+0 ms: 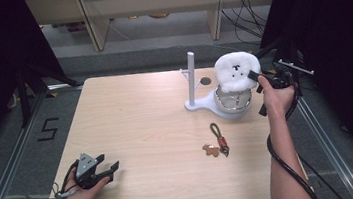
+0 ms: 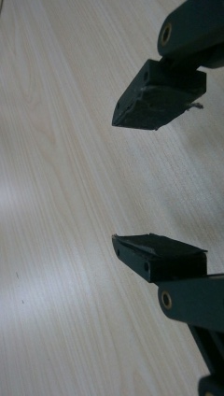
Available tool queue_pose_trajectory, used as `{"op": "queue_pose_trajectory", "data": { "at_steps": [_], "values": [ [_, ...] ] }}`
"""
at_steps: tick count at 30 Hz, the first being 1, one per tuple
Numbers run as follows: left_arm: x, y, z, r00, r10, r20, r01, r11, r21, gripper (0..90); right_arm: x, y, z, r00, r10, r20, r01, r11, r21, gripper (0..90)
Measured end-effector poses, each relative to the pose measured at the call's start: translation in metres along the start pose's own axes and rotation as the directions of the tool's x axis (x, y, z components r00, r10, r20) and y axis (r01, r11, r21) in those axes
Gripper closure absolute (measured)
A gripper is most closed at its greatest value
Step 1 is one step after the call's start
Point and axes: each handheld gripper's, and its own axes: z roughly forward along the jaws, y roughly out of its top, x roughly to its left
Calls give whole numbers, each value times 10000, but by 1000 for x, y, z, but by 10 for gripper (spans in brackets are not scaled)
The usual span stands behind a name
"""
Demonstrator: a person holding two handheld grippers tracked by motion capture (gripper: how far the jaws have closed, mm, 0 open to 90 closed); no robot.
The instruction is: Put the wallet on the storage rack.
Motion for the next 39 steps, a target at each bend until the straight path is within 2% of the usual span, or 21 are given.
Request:
{"op": "queue_pose_trajectory", "data": {
  "at_steps": [2, 3, 6, 7, 14, 15, 18, 22, 26, 28, 29, 30, 31, 32, 33, 34, 35, 36, 37, 38, 39],
  "values": [
    [1, 0, 1, 9999, 50, 88, -49, 9999, -95, 354, -1, -1, 1, 9999, -53, 90, 53, 10000, -39, 782],
    [1, 0, 1, 10000, 6, 90, -6, 10000, -87, 353, -4, -3, 1, 9991, -376, 172, 377, 9993, -65, 783],
    [1, 0, 0, 10000, -33, 79, 34, 10000, -56, 353, -6, -6, 2, 9989, -360, 294, 360, 9994, 6, 783],
    [1, 0, 0, 10000, -19, 81, 20, 10000, -62, 353, -7, -8, 4, 9994, -44, 356, 40, 9999, 128, 782],
    [0, 0, 0, 10000, 20, 13, -20, 10000, 42, 355, -14, -9, 7, 9985, -289, 457, 282, 9995, 166, 781],
    [0, 0, 1, 10000, 21, 22, -21, 10000, 51, 355, -12, -9, 6, 9990, -17, 448, 7, 9997, 236, 781],
    [1, 0, 1, 9999, 76, 83, -76, 10000, 45, 355, -18, -12, 7, 9975, -342, 620, 323, 9990, 315, 779],
    [0, 0, 0, 10000, 11, 12, -11, 10000, 55, 355, -23, -17, 8, 9979, -159, 634, 129, 9987, 484, 777],
    [0, 0, 0, 9999, 152, 39, -153, 9998, 84, 356, -23, -22, 8, 9912, -883, 987, 800, 9932, 849, 765],
    [0, 0, 0, 10000, 59, 24, -59, 10000, 69, 356, -21, -23, 8, 9905, -839, 1090, 730, 9923, 999, 759],
    [0, 0, 1, 10000, 40, 37, -40, 10000, 57, 356, -20, -23, 9, 9854, -1160, 1245, 1008, 9873, 1224, 752],
    [0, 0, 1, 10000, 63, 56, -63, 10000, 71, 356, -16, -24, 10, 9776, -1585, 1388, 1328, 9750, 1781, 746],
    [0, 0, 1, 10000, 48, 40, -48, 9999, 90, 356, -15, -25, 13, 9685, -1967, 1529, 1682, 9690, 1811, 744],
    [1, 0, 2, 9999, 107, 133, -107, 9999, 28, 356, -15, -25, 13, 9685, -1967, 1529, 1682, 9690, 1811, 744],
    [0, 0, 2, 9999, 123, 112, -123, 9999, 47, 356, -13, -25, 13, 9608, -2274, 1589, 1947, 9608, 1973, 741],
    [0, 0, 1, 9998, 182, 111, -182, 9998, 54, 356, -9, -25, 13, 9622, -2199, 1609, 1846, 9604, 2086, 739],
    [0, 0, 1, 9997, 206, 122, -207, 9998, 42, 356, -8, -26, 15, 9487, -2578, 1829, 2181, 9527, 2115, 735],
    [0, 0, 1, 9997, 215, 119, -216, 9998, 41, 356, -6, -27, 16, 9417, -2754, 1933, 2312, 9470, 2230, 727],
    [0, 0, 1, 9997, 205, 114, -206, 9998, 39, 356, -4, -28, 16, 9396, -2783, 1992, 2305, 9449, 2324, 712],
    [-1, 0, 0, 10000, 74, 3, -74, 9999, 120, 356, -6, -30, 18, 9234, -3289, 1977, 2712, 9238, 2702, 673],
    [0, 0, 1, 9998, 159, 92, -160, 9999, 50, 356, -6, -30, 18, 9234, -3289, 1977, 2712, 9238, 2702, 673]
  ]
}}
